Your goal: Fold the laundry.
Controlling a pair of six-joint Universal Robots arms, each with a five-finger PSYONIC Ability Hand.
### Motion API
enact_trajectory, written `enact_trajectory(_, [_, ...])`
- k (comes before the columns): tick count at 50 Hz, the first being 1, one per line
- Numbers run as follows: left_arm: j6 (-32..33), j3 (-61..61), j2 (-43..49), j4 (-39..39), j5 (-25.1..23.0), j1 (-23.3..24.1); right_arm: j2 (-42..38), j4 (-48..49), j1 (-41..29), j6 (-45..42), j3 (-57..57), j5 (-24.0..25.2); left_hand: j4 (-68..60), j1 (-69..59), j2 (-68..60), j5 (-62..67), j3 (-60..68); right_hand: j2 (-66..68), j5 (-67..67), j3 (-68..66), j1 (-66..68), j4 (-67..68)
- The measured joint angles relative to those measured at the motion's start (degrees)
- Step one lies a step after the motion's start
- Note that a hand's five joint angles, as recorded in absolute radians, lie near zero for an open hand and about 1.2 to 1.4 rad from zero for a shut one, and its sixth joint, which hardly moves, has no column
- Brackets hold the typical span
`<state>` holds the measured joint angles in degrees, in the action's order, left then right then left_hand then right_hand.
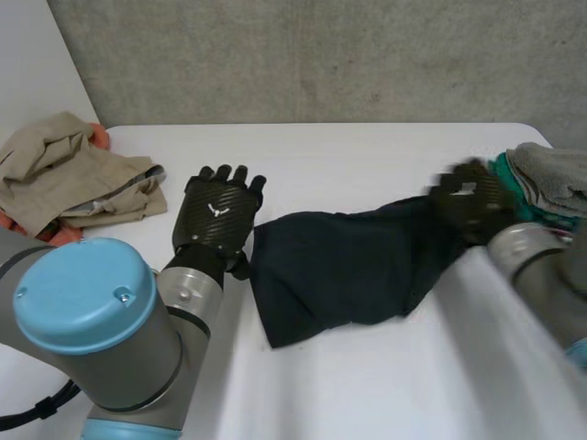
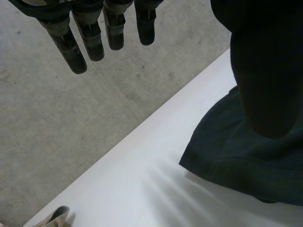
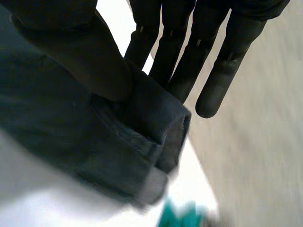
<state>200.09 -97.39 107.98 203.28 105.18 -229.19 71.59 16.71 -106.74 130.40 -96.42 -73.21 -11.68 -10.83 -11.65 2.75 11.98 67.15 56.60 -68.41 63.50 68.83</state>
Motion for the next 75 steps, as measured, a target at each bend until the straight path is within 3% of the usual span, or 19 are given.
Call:
enact_trajectory(7, [-0.1,-2.82,-3.78,-0.02,0.12,-2.21,-7.12,6.65,-17.05,-13.88,0.41,10.65,0.0,0.0,0.0,0.02,0.0,0.09,0.48,-0.39,0.0,0.0])
enact_trajectory(11, [-0.14,-4.14,-5.68,-0.02,0.12,-3.46,-11.27,7.47,-20.06,-19.21,1.12,14.43,0.0,0.0,0.0,0.01,0.0,0.09,0.49,-0.39,0.0,0.01])
enact_trajectory(14, [-0.15,-4.55,-6.51,0.0,0.12,-4.26,-12.24,7.7,-20.6,-20.0,1.68,16.67,0.0,0.0,0.0,0.02,0.0,-13.1,-12.45,12.94,-11.74,-13.26])
enact_trajectory(15, [-0.14,-4.59,-6.68,0.01,0.11,-4.52,-11.87,7.71,-20.56,-19.04,1.69,17.23,0.0,0.0,0.0,0.01,0.0,-34.91,-34.08,33.9,-33.05,-34.3])
enact_trajectory(16, [-0.14,-4.56,-6.79,0.03,0.13,-4.73,-11.32,7.76,-20.49,-17.85,1.67,17.6,0.0,0.0,0.0,0.01,0.0,-43.6,-41.62,42.44,-41.12,-41.85])
enact_trajectory(19, [-0.1,-4.1,-7.03,0.17,0.13,-5.47,-7.89,7.99,-20.03,-10.16,1.0,18.42,0.0,0.0,0.0,0.01,0.0,-54.35,-53.24,54.73,-50.21,-55.05])
enact_trajectory(24, [-0.02,-1.77,-7.02,0.53,0.13,-6.39,0.11,9.22,-17.35,10.4,-0.95,16.93,0.0,0.0,0.0,0.01,0.0,-55.03,-54.01,56.04,-50.35,-56.7])
enact_trajectory(26, [0.03,-0.55,-6.92,0.6,0.1,-6.43,2.02,9.34,-15.82,16.43,-1.28,15.25,0.0,0.0,0.0,0.01,0.0,-55.03,-54.01,56.04,-50.35,-56.7])
enact_trajectory(29, [0.13,3.64,-5.67,0.6,-0.18,-5.71,6.25,7.39,-10.59,32.25,-1.0,8.06,0.0,0.0,0.0,0.01,0.0,-55.03,-54.02,56.04,-50.35,-56.7])
enact_trajectory(33, [0.13,9.16,-1.66,0.18,-2.3,-3.48,7.0,1.55,-6.63,40.76,1.83,2.69,0.0,0.0,0.0,0.01,0.0,-55.03,-54.07,56.04,-50.35,-56.7])
enact_trajectory(37, [0.11,17.06,5.72,-1.84,-6.36,-0.1,3.38,-7.91,-4.2,44.44,7.78,0.88,0.0,0.0,0.0,0.01,0.0,-55.03,-54.12,56.04,-50.35,-56.7])
enact_trajectory(46, [-0.38,33.23,20.98,-14.25,-8.59,2.41,-10.99,-22.61,-3.55,43.35,23.06,5.27,0.0,0.0,0.0,0.02,0.0,-55.03,-54.13,56.04,-50.35,-56.7])
enact_trajectory(57, [-0.32,37.9,27.56,-30.3,-0.55,1.39,-22.98,-25.86,-4.38,34.42,31.16,6.22,0.0,0.0,0.0,0.01,0.0,-55.04,-54.13,56.04,-50.35,-56.7])
enact_trajectory(69, [1.51,36.06,29.28,-32.36,0.79,1.0,-28.15,-25.68,-5.67,25.08,32.54,0.29,0.0,1.46,0.71,0.01,0.0,-56.49,-54.12,56.04,-52.78,-56.7])
enact_trajectory(75, [3.1,36.31,28.37,-32.21,0.65,1.13,-25.07,-25.61,-6.15,23.66,32.13,-0.41,0.0,1.43,0.78,0.01,0.0,-56.68,-54.16,56.04,-53.2,-56.7])
